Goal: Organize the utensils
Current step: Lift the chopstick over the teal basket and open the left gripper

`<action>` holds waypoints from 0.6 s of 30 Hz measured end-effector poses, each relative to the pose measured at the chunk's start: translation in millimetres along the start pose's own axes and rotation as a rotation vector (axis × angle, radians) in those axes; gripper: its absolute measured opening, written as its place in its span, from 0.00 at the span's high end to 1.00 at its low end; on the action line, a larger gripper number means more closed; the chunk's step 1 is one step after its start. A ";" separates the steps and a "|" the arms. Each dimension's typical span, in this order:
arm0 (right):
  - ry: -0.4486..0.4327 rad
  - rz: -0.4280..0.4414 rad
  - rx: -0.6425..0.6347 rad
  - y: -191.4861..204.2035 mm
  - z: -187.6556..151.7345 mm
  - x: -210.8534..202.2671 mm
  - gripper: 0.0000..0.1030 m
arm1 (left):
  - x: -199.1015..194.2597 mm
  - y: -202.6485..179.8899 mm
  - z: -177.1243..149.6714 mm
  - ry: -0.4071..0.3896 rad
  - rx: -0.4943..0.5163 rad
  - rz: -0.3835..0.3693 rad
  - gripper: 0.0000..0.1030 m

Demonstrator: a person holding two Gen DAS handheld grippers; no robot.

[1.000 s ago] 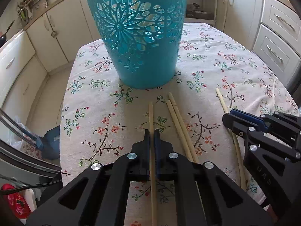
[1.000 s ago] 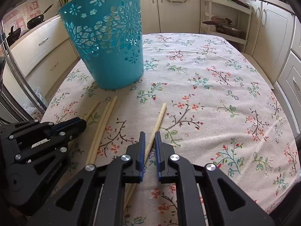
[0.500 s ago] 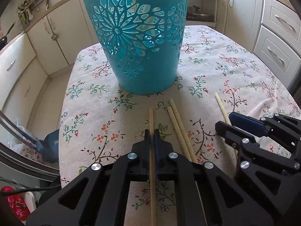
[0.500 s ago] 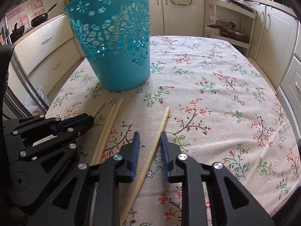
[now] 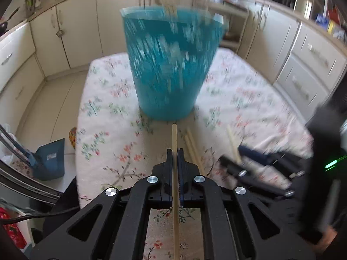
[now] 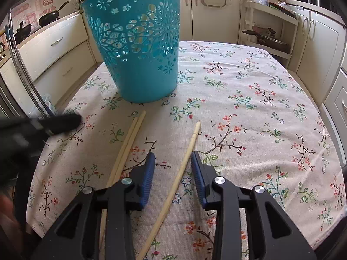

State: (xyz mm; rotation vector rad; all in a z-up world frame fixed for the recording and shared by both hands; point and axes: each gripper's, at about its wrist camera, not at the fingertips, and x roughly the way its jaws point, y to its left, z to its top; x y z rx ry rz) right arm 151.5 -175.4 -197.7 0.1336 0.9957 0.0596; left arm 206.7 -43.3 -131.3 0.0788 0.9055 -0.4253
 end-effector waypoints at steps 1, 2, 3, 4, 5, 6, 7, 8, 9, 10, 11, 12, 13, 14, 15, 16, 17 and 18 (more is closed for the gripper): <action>0.000 0.000 -0.001 0.0 -0.2 -0.1 0.66 | -9.7 2.5 4.9 -0.021 -0.010 -0.012 0.96; 0.000 -0.001 -0.004 0.1 -0.3 -0.2 0.66 | -16.8 4.4 8.6 -0.036 -0.018 -0.019 0.96; 0.000 -0.002 -0.006 0.1 -0.4 -0.1 0.66 | -27.4 6.0 15.2 -0.062 -0.028 -0.029 0.96; -0.001 -0.005 -0.009 0.2 -0.6 -0.1 0.65 | -37.1 8.3 22.4 -0.085 -0.034 -0.038 0.96; -0.001 -0.007 -0.012 1.1 -1.0 -0.3 0.65 | -44.3 9.2 26.9 -0.102 -0.039 -0.044 0.96; -0.001 -0.008 -0.014 1.2 -1.4 -0.4 0.65 | -53.2 10.1 32.8 -0.124 -0.044 -0.051 0.96; -0.002 -0.009 -0.015 2.3 -2.6 -1.0 0.64 | -63.4 10.0 40.6 -0.149 -0.050 -0.059 0.96; -0.001 -0.011 -0.015 2.4 -3.2 -1.3 0.63 | -72.9 10.8 46.8 -0.173 -0.056 -0.067 0.96; -0.001 -0.011 -0.015 2.5 -3.8 -1.6 0.63 | -80.5 11.0 53.4 -0.194 -0.061 -0.073 0.96; -0.001 -0.011 -0.017 2.6 -4.5 -1.9 0.62 | -90.5 11.2 60.6 -0.222 -0.066 -0.080 0.96; -0.002 -0.013 -0.018 2.6 -4.3 -1.7 0.62 | -97.6 10.2 65.9 -0.243 -0.068 -0.081 0.96; -0.002 -0.014 -0.020 2.7 -4.6 -2.0 0.62 | -107.7 9.4 73.8 -0.275 -0.068 -0.081 0.96; -0.002 -0.014 -0.020 2.4 -5.0 -2.1 0.61 | -116.0 8.4 81.5 -0.305 -0.066 -0.077 0.96; -0.002 -0.012 -0.019 2.5 -5.5 -2.6 0.61 | -121.0 7.8 87.6 -0.325 -0.065 -0.073 0.96; -0.002 -0.012 -0.019 2.3 -5.9 -2.8 0.60 | -126.5 7.1 96.1 -0.352 -0.065 -0.064 0.96; -0.002 -0.012 -0.019 2.0 -6.3 -3.2 0.59 | -130.4 6.9 103.9 -0.374 -0.068 -0.054 0.96; -0.002 -0.012 -0.018 1.8 -6.3 -3.0 0.59 | -132.8 6.9 111.1 -0.395 -0.072 -0.045 0.96; -0.002 -0.010 -0.017 1.5 -6.5 -3.7 0.58 | -134.6 6.5 119.6 -0.421 -0.076 -0.033 0.96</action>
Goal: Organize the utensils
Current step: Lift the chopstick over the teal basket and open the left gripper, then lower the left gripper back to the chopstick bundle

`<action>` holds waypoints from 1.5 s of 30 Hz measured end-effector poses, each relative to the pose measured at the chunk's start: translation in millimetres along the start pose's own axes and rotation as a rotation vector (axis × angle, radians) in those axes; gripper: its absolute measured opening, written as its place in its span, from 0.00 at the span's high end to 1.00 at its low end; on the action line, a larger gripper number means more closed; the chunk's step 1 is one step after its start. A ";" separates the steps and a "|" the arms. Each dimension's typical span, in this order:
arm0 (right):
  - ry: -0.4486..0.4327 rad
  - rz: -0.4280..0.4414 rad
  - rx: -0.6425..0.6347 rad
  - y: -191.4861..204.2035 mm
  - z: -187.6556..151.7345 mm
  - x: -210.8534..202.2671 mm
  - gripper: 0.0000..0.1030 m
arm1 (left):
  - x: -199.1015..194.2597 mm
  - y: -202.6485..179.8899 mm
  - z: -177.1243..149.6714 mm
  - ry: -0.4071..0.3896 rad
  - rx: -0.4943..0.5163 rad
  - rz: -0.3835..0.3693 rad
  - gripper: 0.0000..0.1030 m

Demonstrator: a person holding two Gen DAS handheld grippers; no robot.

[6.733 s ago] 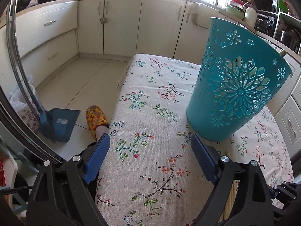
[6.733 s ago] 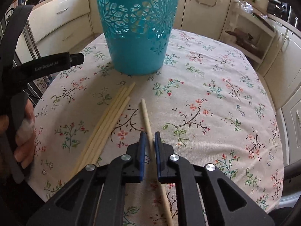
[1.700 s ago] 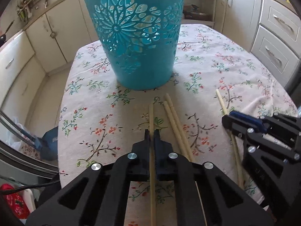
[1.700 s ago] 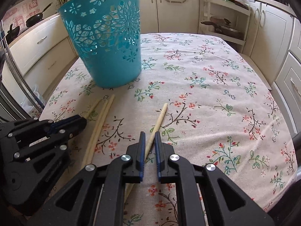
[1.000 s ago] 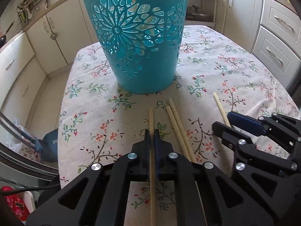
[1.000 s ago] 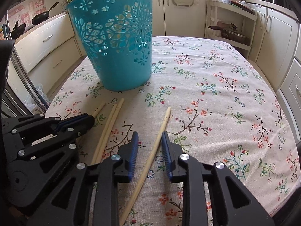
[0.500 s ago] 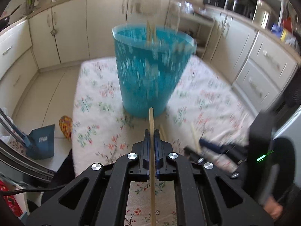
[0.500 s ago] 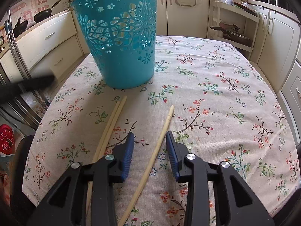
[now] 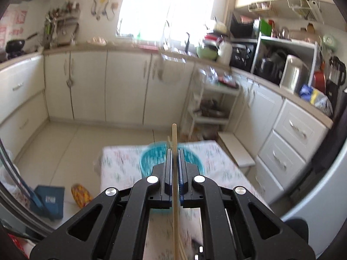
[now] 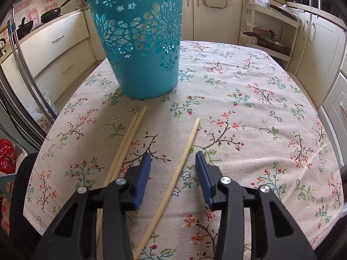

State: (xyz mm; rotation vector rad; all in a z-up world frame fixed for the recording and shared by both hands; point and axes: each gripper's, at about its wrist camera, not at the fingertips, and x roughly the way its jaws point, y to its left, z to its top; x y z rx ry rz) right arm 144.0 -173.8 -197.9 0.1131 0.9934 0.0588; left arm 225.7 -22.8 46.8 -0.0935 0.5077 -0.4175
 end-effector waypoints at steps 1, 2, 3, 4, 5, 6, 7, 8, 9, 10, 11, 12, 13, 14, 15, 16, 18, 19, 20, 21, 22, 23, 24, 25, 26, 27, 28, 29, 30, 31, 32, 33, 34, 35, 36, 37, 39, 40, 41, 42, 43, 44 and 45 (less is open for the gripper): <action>0.000 0.004 0.002 -0.3 0.0 -0.2 0.58 | 2.3 -1.0 6.3 -0.023 -0.003 0.011 0.96; 0.001 0.007 0.003 -0.8 0.6 -0.1 0.56 | 8.1 -1.6 13.4 -0.046 -0.008 0.023 0.96; 0.001 0.011 0.004 -0.7 0.7 -0.1 0.56 | 12.5 -1.9 18.1 -0.060 -0.012 0.034 0.96; 0.000 0.012 0.003 -0.3 0.6 0.0 0.55 | 18.5 -2.2 22.9 -0.075 -0.017 0.050 0.96; 0.000 0.013 0.002 0.2 0.7 0.5 0.53 | 23.5 -1.8 26.1 -0.086 -0.021 0.060 0.96; 0.000 0.016 0.002 0.6 0.6 0.6 0.53 | 31.5 -1.1 31.3 -0.102 -0.031 0.076 0.96; 0.000 0.018 0.002 0.8 0.6 0.6 0.52 | 38.0 0.1 36.0 -0.112 -0.040 0.083 0.96; 0.000 0.020 0.002 0.8 0.7 0.8 0.51 | 45.9 1.0 41.1 -0.128 -0.054 0.089 0.96; 0.000 0.021 0.001 0.9 1.0 0.9 0.51 | 50.6 2.2 45.0 -0.139 -0.062 0.096 0.96; 0.000 0.022 0.001 0.9 1.5 1.2 0.50 | 56.8 2.2 48.3 -0.150 -0.068 0.102 0.96; -0.001 0.023 0.000 1.0 1.8 1.6 0.50 | 63.6 2.0 50.9 -0.162 -0.074 0.108 0.96; -0.001 0.024 -0.001 0.9 2.1 1.9 0.50 | 69.2 1.2 52.6 -0.169 -0.076 0.114 0.96; -0.002 0.026 -0.002 0.9 2.4 2.1 0.49 | 76.7 0.5 53.8 -0.177 -0.078 0.122 0.96; -0.003 0.026 -0.005 1.0 2.9 2.7 0.49 | 84.9 -0.5 54.0 -0.181 -0.078 0.134 0.96; -0.003 0.025 -0.009 1.4 3.2 3.1 0.49 | 91.4 0.1 53.4 -0.183 -0.079 0.141 0.96; -0.004 0.024 -0.013 1.7 3.4 3.5 0.48 | 99.2 0.4 53.3 -0.183 -0.081 0.148 0.96; -0.006 0.023 -0.020 1.5 3.7 4.0 0.48 | 112.2 1.3 51.5 -0.185 -0.090 0.164 0.96; -0.006 0.022 -0.023 1.8 3.6 4.3 0.47 | 119.1 2.2 50.8 -0.183 -0.096 0.168 0.96; -0.007 0.020 -0.028 2.6 3.7 4.7 0.47 | 124.2 3.7 48.8 -0.179 -0.101 0.169 0.96; -0.007 0.020 -0.031 2.4 3.7 4.9 0.47 | 127.4 4.3 46.5 -0.176 -0.105 0.170 0.96; -0.008 0.019 -0.034 2.6 3.7 5.2 0.46 | 131.8 4.8 44.2 -0.173 -0.109 0.173 0.96; -0.008 0.018 -0.037 3.4 3.9 5.6 0.46 | 137.2 5.8 41.2 -0.163 -0.111 0.176 0.96; -0.009 0.017 -0.040 3.9 3.8 5.6 0.45 | 140.3 5.8 38.4 -0.155 -0.111 0.176 0.96; -0.009 0.016 -0.042 4.3 3.9 5.7 0.45 | 144.0 6.3 34.3 -0.145 -0.110 0.177 0.96; -0.009 0.017 -0.044 4.2 3.5 5.6 0.44 | 147.4 6.8 30.2 -0.133 -0.106 0.179 0.96; -0.010 0.016 -0.046 4.6 3.4 5.8 0.44 | 150.0 7.0 26.8 -0.123 -0.101 0.182 0.96; -0.010 0.016 -0.047 5.1 3.5 6.1 0.44 | 151.2 7.4 22.4 -0.113 -0.096 0.185 0.96; -0.010 0.015 -0.048 5.2 3.5 6.3 0.44 | 153.2 8.2 18.0 -0.098 -0.092 0.186 0.96; -0.010 0.015 -0.048 5.2 3.5 6.3 0.44 | 153.2 8.9 14.3 -0.090 -0.088 0.186 0.96; -0.010 0.016 -0.048 5.2 3.5 6.3 0.44 | 154.1 8.7 10.2 -0.073 -0.078 0.187 0.96; -0.009 0.016 -0.048 5.4 3.5 6.6 0.44 | 153.9 7.7 6.4 -0.058 -0.065 0.188 0.95; -0.010 0.015 -0.047 5.5 3.3 6.4 0.44 | 151.5 7.0 1.8 -0.047 -0.054 0.187 0.95; -0.009 0.016 -0.046 5.5 3.4 6.5 0.43 | 150.5 6.2 -1.5 -0.033 -0.042 0.186 0.95; -0.009 0.018 -0.045 5.2 3.4 6.4 0.43 | 148.7 5.3 -5.3 -0.019 -0.031 0.185 0.94; -0.007 0.026 -0.036 4.0 3.6 6.2 0.43 | 144.8 5.4 -9.8 -0.010 -0.023 0.186 0.94; -0.005 0.041 -0.016 1.2 4.1 5.4 0.43 | 140.2 6.2 -13.9 -0.003 -0.019 0.190 0.90; 0.000 0.077 0.048 -8.6 5.3 2.7 0.43 | 124.5 11.1 -22.8 -0.003 -0.021 0.208 0.80; -0.003 0.091 0.097 -16.7 5.6 0.4 0.44 | 114.8 13.9 -27.3 -0.013 -0.025 0.221 0.71; -0.007 0.093 0.125 -22.1 5.1 -1.5 0.44 | 103.7 17.1 -32.5 -0.029 -0.030 0.238 0.62; -0.013 0.083 0.161 -30.1 4.6 -3.9 0.44 | 91.3 20.8 -37.9 -0.045 -0.035 0.255 0.57; -0.013 0.071 0.180 -35.1 3.7 -5.0 0.44 | 81.7 23.4 -44.1 -0.056 -0.040 0.269 0.51; -0.007 0.061 0.193 -38.4 2.7 -5.1 0.44 | 70.8 27.4 -54.0 -0.062 -0.044 0.286 0.49; -0.002 0.058 0.200 -39.7 1.6 -4.5 0.44 | 64.3 30.7 -62.1 -0.058 -0.048 0.296 0.48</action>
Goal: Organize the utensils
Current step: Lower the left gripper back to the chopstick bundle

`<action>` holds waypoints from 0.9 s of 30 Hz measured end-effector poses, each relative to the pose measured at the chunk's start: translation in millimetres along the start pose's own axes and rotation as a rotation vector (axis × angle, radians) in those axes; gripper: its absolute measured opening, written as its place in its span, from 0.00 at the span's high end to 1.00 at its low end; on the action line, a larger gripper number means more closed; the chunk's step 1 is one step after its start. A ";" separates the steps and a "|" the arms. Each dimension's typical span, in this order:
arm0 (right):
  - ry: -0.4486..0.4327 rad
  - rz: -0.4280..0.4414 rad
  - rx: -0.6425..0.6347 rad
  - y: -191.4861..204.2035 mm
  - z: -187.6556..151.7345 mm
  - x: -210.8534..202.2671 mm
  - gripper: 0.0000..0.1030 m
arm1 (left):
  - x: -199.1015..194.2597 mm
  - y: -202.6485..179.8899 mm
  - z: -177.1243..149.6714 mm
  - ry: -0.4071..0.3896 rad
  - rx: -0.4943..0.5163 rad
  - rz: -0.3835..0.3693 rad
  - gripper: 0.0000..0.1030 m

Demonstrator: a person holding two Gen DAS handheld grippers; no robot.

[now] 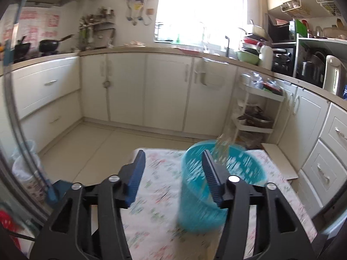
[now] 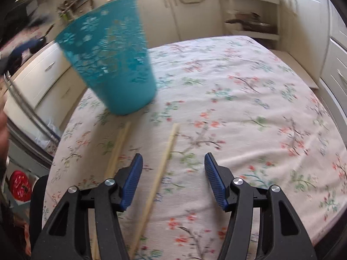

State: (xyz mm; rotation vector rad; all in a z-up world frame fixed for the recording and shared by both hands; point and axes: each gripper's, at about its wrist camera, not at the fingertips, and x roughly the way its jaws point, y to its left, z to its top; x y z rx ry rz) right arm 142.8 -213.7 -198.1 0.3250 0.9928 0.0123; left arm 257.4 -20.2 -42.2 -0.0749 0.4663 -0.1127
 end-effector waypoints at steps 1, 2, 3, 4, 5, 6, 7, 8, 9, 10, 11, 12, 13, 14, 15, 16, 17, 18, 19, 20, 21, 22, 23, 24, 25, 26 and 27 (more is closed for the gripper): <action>-0.004 -0.005 -0.008 0.7 -1.3 -0.9 0.44 | -4.1 5.7 -9.5 0.013 -0.001 0.008 0.47; -0.002 -0.014 -0.022 2.7 -1.8 -1.3 0.44 | -6.7 12.7 -24.5 0.042 -0.004 0.015 0.46; -0.001 -0.022 -0.042 6.7 -3.5 -1.4 0.44 | -6.5 16.5 -34.5 0.068 -0.003 0.017 0.46; 0.000 -0.030 -0.066 11.3 -5.8 -1.2 0.45 | -3.8 20.1 -50.5 0.114 0.003 0.023 0.46; -0.002 -0.040 -0.091 17.0 -8.1 -1.6 0.47 | -2.0 22.4 -60.8 0.143 0.008 0.026 0.46; -0.003 -0.048 -0.116 22.6 -9.6 -0.9 0.48 | 1.9 24.7 -75.7 0.191 0.010 0.024 0.46; -0.005 -0.061 -0.151 28.7 -12.0 -0.4 0.52 | 5.5 24.5 -86.9 0.234 0.011 0.013 0.46; -0.009 -0.077 -0.183 30.6 -12.4 0.4 0.59 | 8.8 23.0 -99.4 0.282 0.018 -0.007 0.46; -0.013 -0.090 -0.204 32.7 -13.3 0.3 0.62 | 10.7 20.1 -105.6 0.305 0.030 -0.016 0.46; -0.017 -0.096 -0.221 34.3 -13.8 0.4 0.70 | 12.1 16.3 -112.3 0.324 0.048 -0.026 0.46; -0.012 -0.083 -0.224 34.7 -13.5 0.1 0.80 | 13.1 10.1 -118.4 0.345 0.075 -0.046 0.46; -0.003 -0.082 -0.225 34.4 -12.8 -0.6 0.85 | 14.2 5.3 -121.5 0.356 0.093 -0.061 0.46; 0.005 -0.086 -0.229 33.1 -12.6 -1.7 0.89 | 15.5 -1.3 -124.9 0.373 0.119 -0.082 0.46; 0.008 -0.093 -0.228 31.4 -11.5 -2.0 0.89 | 16.7 -7.7 -127.7 0.387 0.143 -0.099 0.46; 0.012 -0.103 -0.221 28.7 -11.2 -2.7 0.89 | 16.7 -12.4 -129.6 0.395 0.157 -0.112 0.46; 0.019 -0.107 -0.205 24.0 -10.0 -4.4 0.89 | 16.3 -15.0 -133.2 0.401 0.165 -0.119 0.46; 0.022 -0.108 -0.191 20.4 -9.3 -5.8 0.89 | 18.2 -19.1 -135.8 0.414 0.174 -0.131 0.46; 0.025 -0.104 -0.176 17.0 -8.5 -6.6 0.89 | 21.3 -23.2 -135.0 0.423 0.177 -0.134 0.46; 0.026 -0.098 -0.165 15.0 -7.8 -7.1 0.89 | 24.5 -27.4 -134.1 0.433 0.179 -0.135 0.46; 0.026 -0.095 -0.160 15.4 -7.2 -7.0 0.89 | 27.4 -30.0 -137.4 0.448 0.182 -0.134 0.46; 0.024 -0.095 -0.160 15.8 -7.5 -7.0 0.89 | 29.6 -32.2 -138.8 0.459 0.186 -0.130 0.46; 0.023 -0.096 -0.163 16.4 -8.0 -6.6 0.89 | 31.8 -34.4 -141.7 0.472 0.189 -0.125 0.46; 0.021 -0.094 -0.164 16.3 -8.3 -6.8 0.89 | 33.8 -35.6 -143.1 0.480 0.188 -0.125 0.46; 0.021 -0.090 -0.161 15.3 -8.5 -7.3 0.89 | 35.3 -36.8 -145.4 0.490 0.189 -0.125 0.46; 0.021 -0.082 -0.153 13.7 -9.1 -7.7 0.88 | 36.0 -37.6 -147.1 0.496 0.188 -0.127 0.46; 0.021 -0.078 -0.148 12.8 -9.7 -8.3 0.88 | 35.8 -37.7 -146.9 0.495 0.185 -0.127 0.46; 0.020 -0.077 -0.148 11.8 -9.4 -8.0 0.88 | 35.6 -38.1 -147.8 0.497 0.186 -0.128 0.46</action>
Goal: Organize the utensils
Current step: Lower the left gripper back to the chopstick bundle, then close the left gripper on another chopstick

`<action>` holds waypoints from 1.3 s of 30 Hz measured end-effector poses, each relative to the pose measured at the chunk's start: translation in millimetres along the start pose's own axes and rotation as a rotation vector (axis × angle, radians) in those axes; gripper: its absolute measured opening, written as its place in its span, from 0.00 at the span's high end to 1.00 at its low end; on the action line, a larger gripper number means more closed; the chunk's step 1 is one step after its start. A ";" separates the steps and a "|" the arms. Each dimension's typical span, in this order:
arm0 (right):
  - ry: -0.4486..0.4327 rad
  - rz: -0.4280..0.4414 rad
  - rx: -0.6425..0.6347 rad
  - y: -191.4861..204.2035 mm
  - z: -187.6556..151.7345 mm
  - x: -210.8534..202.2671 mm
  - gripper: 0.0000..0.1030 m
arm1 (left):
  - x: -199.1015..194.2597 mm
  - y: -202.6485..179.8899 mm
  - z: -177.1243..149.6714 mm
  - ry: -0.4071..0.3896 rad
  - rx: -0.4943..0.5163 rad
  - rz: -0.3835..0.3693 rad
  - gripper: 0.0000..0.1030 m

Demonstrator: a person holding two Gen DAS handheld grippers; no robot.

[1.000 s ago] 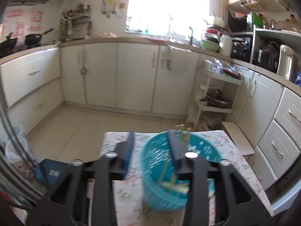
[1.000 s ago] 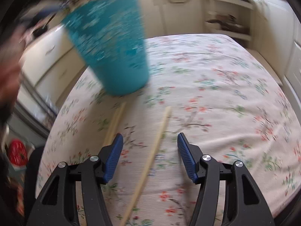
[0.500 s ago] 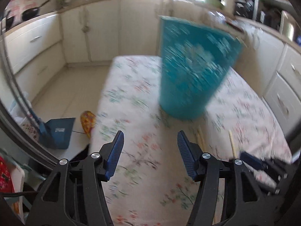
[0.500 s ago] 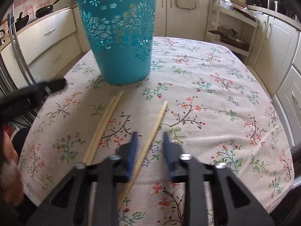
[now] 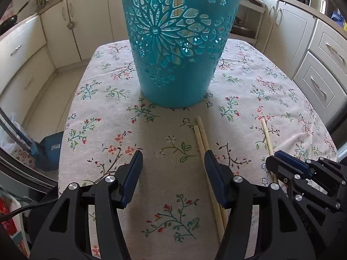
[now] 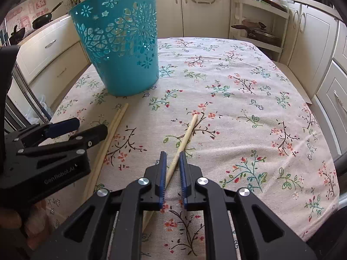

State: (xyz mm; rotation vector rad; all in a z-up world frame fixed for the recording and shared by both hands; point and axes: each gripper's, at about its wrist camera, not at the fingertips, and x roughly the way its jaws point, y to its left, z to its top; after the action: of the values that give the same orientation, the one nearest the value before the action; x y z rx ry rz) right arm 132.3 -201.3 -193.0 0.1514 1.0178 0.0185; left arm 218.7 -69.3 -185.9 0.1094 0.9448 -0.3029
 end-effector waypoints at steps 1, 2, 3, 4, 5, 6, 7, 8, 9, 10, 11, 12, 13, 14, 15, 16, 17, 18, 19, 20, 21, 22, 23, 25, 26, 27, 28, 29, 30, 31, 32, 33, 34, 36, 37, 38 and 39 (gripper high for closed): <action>0.000 0.001 -0.001 -1.5 2.1 1.4 0.87 | 0.5 -0.5 0.7 0.003 0.000 0.000 0.46; 0.000 0.004 0.000 -1.5 2.1 1.7 0.86 | 0.6 -1.5 1.3 0.005 0.000 0.001 0.46; 0.000 0.006 -0.001 -0.3 1.8 1.3 0.86 | 1.0 -2.6 1.9 0.005 0.003 0.005 0.46; 0.001 0.007 -0.001 -0.7 1.5 1.3 0.86 | 0.9 -4.0 1.8 0.005 0.009 0.011 0.46; 0.000 0.008 0.000 -1.2 1.5 0.9 0.86 | 1.3 -5.2 2.2 0.006 0.010 0.014 0.46; 0.001 0.010 0.002 -1.5 1.2 0.8 0.86 | 1.9 -6.6 2.5 0.010 0.008 0.010 0.46; 0.001 0.010 0.002 -0.1 1.2 0.7 0.85 | 3.7 -8.4 2.7 0.022 0.009 0.012 0.46; 0.001 0.010 0.001 0.5 1.1 0.7 0.84 | 5.5 -10.1 2.7 0.031 0.013 0.018 0.46; 0.000 0.010 -0.001 -0.6 1.5 1.3 0.84 | 5.9 -13.4 2.0 0.025 0.025 0.032 0.46; 0.001 0.009 -0.005 0.1 1.8 1.5 0.84 | 6.2 -15.6 1.2 0.024 0.035 0.041 0.46; 0.000 0.009 -0.006 0.8 0.9 1.4 0.83 | 6.3 -16.4 0.7 0.023 0.039 0.043 0.46; 0.000 0.008 -0.007 1.8 0.6 1.3 0.83 | 6.4 -17.0 1.0 0.025 0.038 0.042 0.46; -0.001 0.008 -0.008 1.5 0.5 1.3 0.83 | 6.4 -16.8 1.2 0.026 0.039 0.041 0.47; -0.002 0.008 -0.008 2.1 0.3 1.4 0.82 | 6.1 -16.1 1.3 0.026 0.039 0.042 0.50; -0.003 0.010 -0.010 2.6 0.2 1.3 0.81 | 5.4 -15.6 0.9 0.023 0.039 0.041 0.53; -0.005 0.010 -0.013 3.8 -0.1 1.3 0.78 | 4.8 -15.3 0.8 0.021 0.039 0.039 0.60; -0.008 0.007 -0.018 5.2 -0.1 1.4 0.76 | 4.3 -15.3 0.7 0.018 0.040 0.035 0.68; -0.011 -0.001 -0.026 7.6 -0.6 1.7 0.76 | 3.5 -14.7 0.5 0.016 0.042 0.031 0.74; -0.014 -0.010 -0.036 9.9 -1.0 2.0 0.76 | 2.6 -14.0 0.1 0.014 0.045 0.026 0.86; -0.014 -0.006 -0.047 11.8 -1.4 1.9 0.76 | 2.4 -14.0 -0.1 0.014 0.048 0.019 0.92; -0.012 0.005 -0.064 14.9 -1.7 2.0 0.77 | 2.2 -14.5 -0.4 0.014 0.052 0.012 0.93; -0.010 0.018 -0.085 19.7 -2.8 1.8 0.80 | 1.7 -14.8 -0.7 0.014 0.056 0.011 0.94; -0.009 0.023 -0.100 22.6 -3.6 1.4 0.82 | 0.9 -14.5 -1.3 0.014 0.060 0.011 0.94; -0.015 0.010 -0.126 26.7 -5.0 0.4 0.82 | -1.4 -11.8 -3.6 0.014 0.065 0.021 0.95; -0.015 0.009 -0.121 26.1 -4.9 0.5 0.81 | -2.4 -10.2 -4.8 0.013 0.066 0.030 0.95; -0.015 0.010 -0.107 24.2 -4.4 0.6 0.80 | -2.9 -8.6 -5.6 0.013 0.065 0.036 0.95; -0.016 0.012 -0.092 21.8 -4.0 1.1 0.77 | -3.6 -7.5 -6.6 0.013 0.062 0.040 0.94; -0.017 0.011 -0.079 19.1 -3.3 1.3 0.75 | -4.0 -6.2 -6.5 0.013 0.054 0.043 0.94; -0.018 0.010 -0.072 17.0 -2.4 2.0 0.75 | -3.8 -4.8 -6.5 0.012 0.051 0.042 0.94; -0.020 0.008 -0.070 16.4 -2.5 2.1 0.75 | -3.6 -4.4 -6.7 0.010 0.051 0.044 0.94; -0.022 0.006 -0.071 16.3 -2.4 2.3 0.74 | -3.6 -5.0 -6.5 0.007 0.055 0.048 0.94; -0.025 0.001 -0.074 16.6 -2.4 2.6 0.73 | -3.1 -5.8 -6.4 0.005 0.058 0.050 0.94; -0.027 -0.001 -0.073 16.5 -1.9 2.9 0.72 | -2.5 -6.7 -6.5 0.003 0.061 0.052 0.94; -0.030 -0.002 -0.068 15.9 -1.5 3.4 0.72 | -2.3 -7.0 -6.5 -0.002 0.065 0.053 0.94; -0.031 -0.004 -0.067 16.3 -2.3 3.2 0.72 | -2.1 -7.0 -6.8 -0.004 0.066 0.053 0.94; -0.033 -0.005 -0.065 16.4 -2.1 3.5 0.72 | -2.1 -6.8 -6.7 -0.007 0.068 0.054 0.94; -0.034 -0.006 -0.066 16.8 -1.7 3.8 0.72 | -1.7 -6.8 -6.9 -0.008 0.070 0.054 0.94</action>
State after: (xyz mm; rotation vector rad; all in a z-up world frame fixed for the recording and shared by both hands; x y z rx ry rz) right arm 133.8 -184.1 -194.9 0.0882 0.9827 0.0435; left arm 210.2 -73.8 -188.3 0.1974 0.9216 -0.2862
